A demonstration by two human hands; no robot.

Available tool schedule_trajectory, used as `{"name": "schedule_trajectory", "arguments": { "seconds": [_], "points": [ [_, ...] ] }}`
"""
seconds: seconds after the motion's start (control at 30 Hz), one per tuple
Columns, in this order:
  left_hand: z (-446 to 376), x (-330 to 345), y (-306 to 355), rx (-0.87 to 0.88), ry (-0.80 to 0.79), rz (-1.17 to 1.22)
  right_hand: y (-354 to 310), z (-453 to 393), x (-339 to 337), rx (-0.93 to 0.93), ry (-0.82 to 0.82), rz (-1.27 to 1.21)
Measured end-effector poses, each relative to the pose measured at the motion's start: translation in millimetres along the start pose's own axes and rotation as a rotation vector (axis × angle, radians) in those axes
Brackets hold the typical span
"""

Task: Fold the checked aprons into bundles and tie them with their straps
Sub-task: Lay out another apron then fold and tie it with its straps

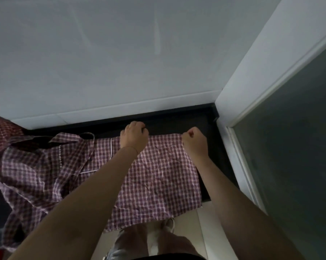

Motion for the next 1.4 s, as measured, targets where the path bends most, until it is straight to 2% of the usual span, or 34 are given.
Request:
{"name": "schedule_trajectory", "arguments": {
  "seconds": [0.03, 0.1, 0.17, 0.3, 0.37, 0.47, 0.57, 0.63, 0.83, 0.97, 1.03, 1.13, 1.2, 1.3, 1.4],
  "points": [
    [-3, 5, 4, 0.017, -0.071, -0.025, 9, 2, -3, 0.046, -0.041, 0.076],
    [-8, 15, 8, 0.012, -0.276, -0.15, 31, 0, -7, 0.195, -0.246, 0.369],
    [-10, 22, 8, 0.028, -0.415, -0.31, 41, -2, -11, 0.296, -0.408, 0.528],
    [-15, 25, 1, 0.075, -0.499, -0.35, 36, -12, -8, 0.276, -0.302, 0.361],
    [-15, 25, -2, 0.054, -0.582, -0.315, 34, -14, -3, 0.283, -0.316, 0.317],
    [-14, 23, -4, 0.012, -0.65, -0.274, 31, -22, -1, 0.387, -0.254, 0.089],
    [-14, 20, -8, -0.023, -0.669, -0.301, 23, -32, -7, 0.514, -0.166, -0.267],
    [-17, 16, -11, -0.037, -0.661, -0.313, 17, -39, -13, 0.496, -0.135, -0.31],
    [-36, -2, -13, -0.026, -0.535, -0.243, -6, -51, -30, 0.467, -0.259, -0.06],
    [-36, 0, -20, -0.072, -0.708, -0.305, -16, -57, -30, 0.444, -0.249, 0.042],
    [-35, 4, -27, -0.089, -0.74, -0.355, -15, -54, -31, 0.43, -0.204, 0.107],
    [-33, 1, -28, -0.103, -0.681, -0.373, 0, -55, -29, 0.361, -0.088, -0.124],
    [-31, -1, -28, -0.109, -0.652, -0.34, 7, -51, -28, 0.403, -0.054, -0.264],
    [-28, -7, -30, -0.121, -0.61, -0.302, 10, -49, -27, 0.47, -0.03, -0.376],
    [-26, -8, -35, -0.095, -0.525, -0.255, 12, -49, -25, 0.434, 0.037, -0.42]
  ]
}}
Point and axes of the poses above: each hand's wrist, its own z-axis away from the middle knuckle, its own x-axis out of the palm, y = z × x, the point moved 2 cm from there along -z, towards the middle knuckle, and after that the axes turned 3 degrees about y, right-handed, at the moved point
